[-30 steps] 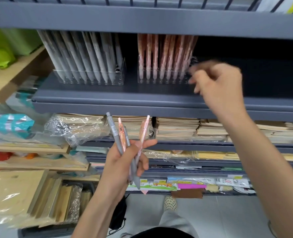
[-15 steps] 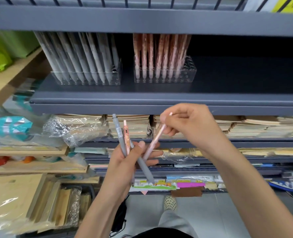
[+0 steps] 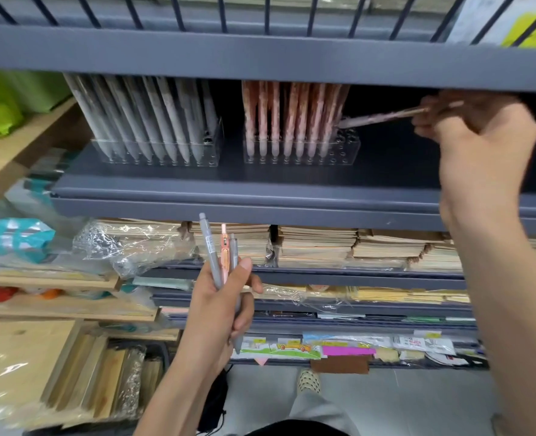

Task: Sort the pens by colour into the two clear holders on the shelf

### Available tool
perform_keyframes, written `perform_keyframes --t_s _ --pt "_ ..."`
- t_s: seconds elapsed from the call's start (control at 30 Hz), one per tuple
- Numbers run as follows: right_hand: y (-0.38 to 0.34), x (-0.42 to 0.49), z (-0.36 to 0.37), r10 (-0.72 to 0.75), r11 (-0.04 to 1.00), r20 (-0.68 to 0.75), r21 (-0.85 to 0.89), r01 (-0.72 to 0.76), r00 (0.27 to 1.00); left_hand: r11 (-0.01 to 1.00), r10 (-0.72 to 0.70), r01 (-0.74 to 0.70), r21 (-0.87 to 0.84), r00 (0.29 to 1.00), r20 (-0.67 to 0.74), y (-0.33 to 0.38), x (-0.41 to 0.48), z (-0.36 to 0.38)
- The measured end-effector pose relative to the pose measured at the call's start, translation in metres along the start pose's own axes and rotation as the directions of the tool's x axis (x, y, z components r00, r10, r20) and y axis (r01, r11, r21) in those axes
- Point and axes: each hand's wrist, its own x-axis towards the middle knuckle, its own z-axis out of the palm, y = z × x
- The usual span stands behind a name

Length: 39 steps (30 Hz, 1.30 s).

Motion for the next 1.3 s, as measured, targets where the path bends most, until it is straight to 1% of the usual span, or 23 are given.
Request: perform_keyframes --t_s 0.13,0.2,0.33,0.37,0.43,0.5,0.57,0.63,0.67,0.7,0.73,0.8,0.87,0.93,1.0,1.13,1.23,1.3 --pt "0.002 0.011 0.007 -0.041 0.990 0.048 -0.131 0.047 0.998 1.000 0.002 -0.002 0.006 1.000 0.001 0.000 0.003 0.005" --pt "0.002 0.016 0.008 -0.049 0.985 0.044 -0.166 0.056 0.998 1.000 0.003 -0.003 0.019 1.000 0.012 -0.001 0.004 0.006" --pt "0.004 0.024 0.003 -0.072 0.988 -0.008 -0.134 0.070 0.997 0.997 -0.022 0.021 0.071 1.000 0.015 -0.004 0.005 0.006" --pt "0.005 0.025 0.003 -0.090 0.989 -0.006 -0.123 0.088 0.996 0.998 -0.024 0.024 0.058 1.000 0.010 -0.005 0.004 0.007" --pt "0.007 0.027 0.006 -0.116 0.985 0.026 -0.126 0.118 0.993 0.999 -0.030 0.030 0.014 1.000 0.004 -0.005 0.004 0.008" --pt "0.010 0.026 0.012 -0.108 0.979 0.083 -0.166 0.120 0.991 0.999 -0.039 0.039 0.010 0.999 -0.005 -0.005 0.003 0.010" --pt "0.014 0.026 0.019 -0.103 0.956 0.136 -0.261 0.135 0.985 0.999 -0.031 0.031 0.028 0.999 -0.018 -0.005 0.003 0.010" --pt "0.015 0.028 0.026 -0.093 0.868 0.201 -0.463 0.178 0.975 0.999 -0.015 0.017 0.044 0.999 -0.030 -0.004 0.002 0.009" --pt "0.015 0.032 0.031 -0.062 0.816 0.247 -0.546 0.192 0.967 0.999 -0.014 0.015 0.045 0.999 -0.032 -0.004 0.002 0.008" --pt "0.015 0.036 0.037 -0.032 0.794 0.273 -0.578 0.191 0.962 0.999 -0.019 0.020 0.042 0.999 -0.032 -0.003 0.002 0.007" --pt "0.015 0.039 0.044 0.011 0.813 0.290 -0.559 0.160 0.957 0.999 -0.029 0.030 0.041 0.999 -0.032 -0.003 0.001 0.007" --pt "0.017 0.045 0.057 0.051 0.878 0.293 -0.469 0.097 0.955 0.998 -0.052 0.053 0.038 0.998 -0.031 -0.004 0.000 0.005" --pt "0.020 0.046 0.064 0.053 0.866 0.305 -0.487 0.108 0.951 0.997 -0.080 0.080 0.016 0.996 -0.032 -0.006 0.000 0.003" --pt "0.024 0.046 0.067 0.034 0.828 0.330 -0.538 0.159 0.943 0.994 -0.110 0.110 -0.009 0.993 -0.048 -0.009 -0.001 0.000" --pt "0.025 0.048 0.069 0.012 0.805 0.325 -0.565 0.184 0.946 0.992 -0.127 0.125 -0.021 0.990 -0.067 -0.011 -0.002 -0.003" --pt "0.028 0.044 0.072 0.010 0.804 0.296 -0.570 0.168 0.955 0.992 -0.123 0.124 0.022 0.991 -0.062 -0.011 -0.006 -0.009" --pt "0.033 0.046 0.074 -0.021 0.800 0.276 -0.572 0.182 0.961 0.991 -0.127 0.130 0.040 0.989 -0.072 -0.009 -0.009 -0.013" --pt "0.037 0.048 0.074 0.002 0.841 0.259 -0.523 0.139 0.966 0.990 -0.125 0.130 0.050 0.989 -0.081 -0.007 -0.012 -0.015"
